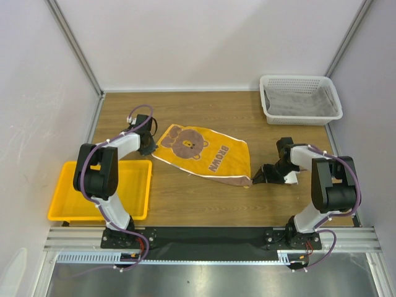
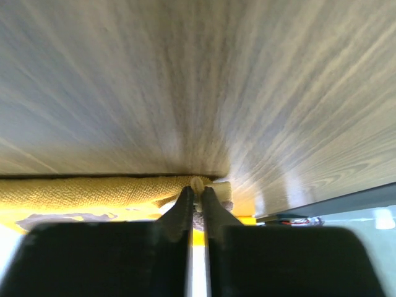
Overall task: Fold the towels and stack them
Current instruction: Flatten out the crumpled towel
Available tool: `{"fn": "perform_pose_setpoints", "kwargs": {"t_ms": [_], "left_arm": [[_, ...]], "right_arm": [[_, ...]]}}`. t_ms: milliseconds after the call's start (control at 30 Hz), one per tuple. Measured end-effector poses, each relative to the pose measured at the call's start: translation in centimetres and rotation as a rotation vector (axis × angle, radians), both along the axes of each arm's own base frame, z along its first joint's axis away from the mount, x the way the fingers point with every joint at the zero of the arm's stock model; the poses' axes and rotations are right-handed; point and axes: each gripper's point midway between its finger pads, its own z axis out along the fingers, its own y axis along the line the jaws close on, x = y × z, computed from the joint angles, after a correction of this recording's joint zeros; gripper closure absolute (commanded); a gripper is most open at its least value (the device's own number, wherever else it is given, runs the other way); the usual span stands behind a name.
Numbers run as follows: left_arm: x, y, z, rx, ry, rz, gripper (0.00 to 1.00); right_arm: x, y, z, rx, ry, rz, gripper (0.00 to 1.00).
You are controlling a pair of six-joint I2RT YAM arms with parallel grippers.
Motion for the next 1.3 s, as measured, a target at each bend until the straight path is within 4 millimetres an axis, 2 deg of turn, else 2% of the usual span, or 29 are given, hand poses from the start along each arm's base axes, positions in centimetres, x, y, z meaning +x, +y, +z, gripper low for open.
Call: {"fn": "perform_pose_setpoints", "kwargs": {"t_ms": [167, 267, 400, 467, 567, 667, 867, 1000, 1100, 1200, 1300], "left_arm": [[0.0, 0.1, 0.0, 0.003, -0.001, 0.002, 1.00], [-0.1, 0.2, 0.2, 0.003, 0.001, 0.004, 1.00], [-0.2, 0.2, 1.3, -0.001, -0.006, 0.000, 1.00], [0.2, 0.1, 2.8, -0.008, -0.031, -0.005, 1.00], [1.7, -0.3, 6.3, -0.027, -0.100, -0.014, 1.00], [3.9, -1.1, 11.0, -0.059, -0.202, -0.036, 1.00], [7.3, -2.1, 20.4, -0.101, -0.395, -0.067, 1.00], [8.9, -2.6, 27.3, -0.122, -0.541, -0.084, 1.00], [9.4, -2.6, 30.7, -0.119, -0.615, -0.097, 1.00], [9.6, -2.6, 34.3, -0.112, -0.689, -0.113, 1.00], [9.9, -2.6, 37.3, -0.100, -0.761, -0.129, 1.00]], "right_arm": [[-0.4, -0.1, 0.3, -0.004, 0.015, 0.023, 1.00], [0.4, -0.4, 1.6, -0.027, -0.015, 0.076, 1.00], [4.3, -1.9, 4.7, -0.102, -0.160, 0.154, 1.00], [6.7, -3.0, 6.7, -0.155, -0.256, 0.191, 1.00], [9.8, -4.5, 9.5, -0.244, -0.392, 0.249, 1.00], [12.5, -5.9, 12.6, -0.348, -0.527, 0.327, 1.00], [17.9, -7.3, 21.4, -0.523, -0.829, 0.454, 1.00], [20.6, -7.8, 27.8, -0.630, -1.043, 0.511, 1.00], [22.0, -7.8, 32.6, -0.713, -1.203, 0.565, 1.00], [23.1, -7.7, 35.8, -0.779, -1.316, 0.610, 1.00], [24.0, -7.4, 37.5, -0.818, -1.401, 0.659, 1.00]]}}
